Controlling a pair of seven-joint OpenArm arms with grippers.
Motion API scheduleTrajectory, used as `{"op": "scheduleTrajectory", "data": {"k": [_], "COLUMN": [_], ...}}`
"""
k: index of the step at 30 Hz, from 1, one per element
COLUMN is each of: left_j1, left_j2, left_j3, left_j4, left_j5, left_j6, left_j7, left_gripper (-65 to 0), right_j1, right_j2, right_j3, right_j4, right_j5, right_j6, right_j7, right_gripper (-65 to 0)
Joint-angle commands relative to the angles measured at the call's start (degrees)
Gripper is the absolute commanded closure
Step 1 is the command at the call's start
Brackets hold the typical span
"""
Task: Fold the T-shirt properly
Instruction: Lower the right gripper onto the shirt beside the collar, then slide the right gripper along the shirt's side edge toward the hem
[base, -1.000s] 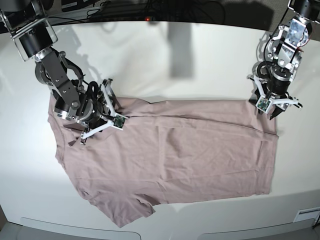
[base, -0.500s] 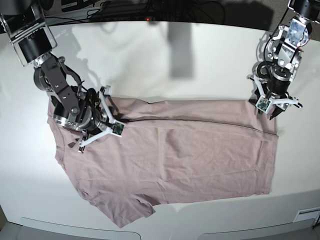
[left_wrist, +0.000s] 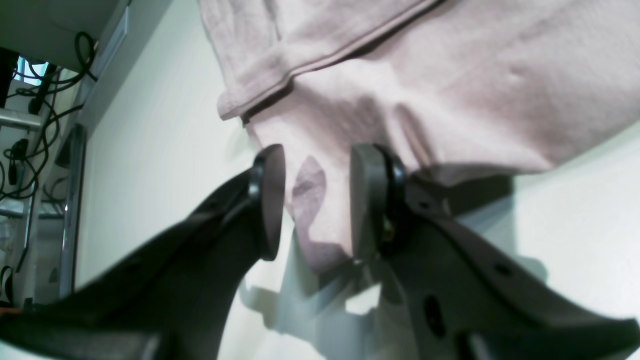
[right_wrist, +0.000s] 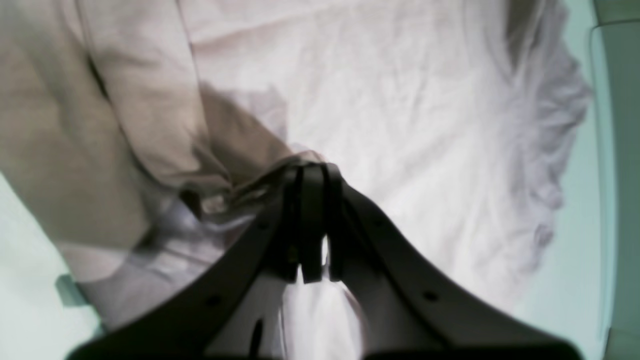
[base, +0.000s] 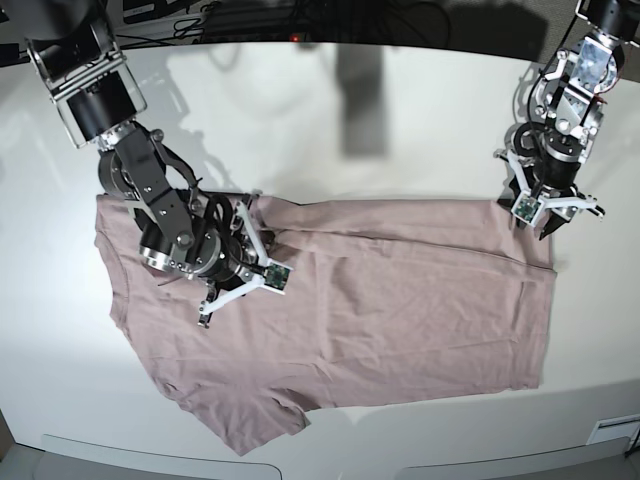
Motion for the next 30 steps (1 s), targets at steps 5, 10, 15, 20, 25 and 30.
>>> {"op": "scheduleTrajectory", "data": {"k": [5, 10, 15, 20, 25, 30], "left_j1": [-0.28, -0.28, -0.28, -0.28, -0.28, -0.28], "left_j2": [-0.66, -0.66, -0.66, -0.66, -0.66, -0.68], "left_j3": [-0.26, -0.26, -0.26, -0.26, -0.26, -0.26], "left_j4": [0.48, 0.48, 0.48, 0.48, 0.48, 0.48], "left_j5": [-0.02, -0.02, -0.04, -0.04, -0.04, -0.02], "left_j6": [-0.33, -0.31, -0.31, -0.33, -0.33, -0.33], "left_j7": [0.24, 0.22, 0.24, 0.61, 0.7, 0.85], "left_gripper": [-21.5, -21.5, -21.5, -21.5, -21.5, -21.5], "right_j1": [3.45, 3.58, 3.58, 3.58, 3.58, 3.41], "right_j2": [1.51, 1.33, -0.66, -3.41, -4.72, -2.36], "right_j3": [0.52, 0.55, 0.55, 0.55, 0.52, 0.66], "right_j4": [-1.49, -1.49, -1.49, -1.49, -1.46, -0.24], "right_j5": [-2.32, -2.32, -2.56, -2.95, -2.36, 10.45], "right_j6": [-0.81, -1.01, -10.43, -20.22, -18.01, -17.25], "right_j7": [0.9, 3.69, 5.92, 6.43, 4.24, -7.56], "right_gripper": [0.0, -18.1, -25.5, -25.5, -25.5, -25.5]}}
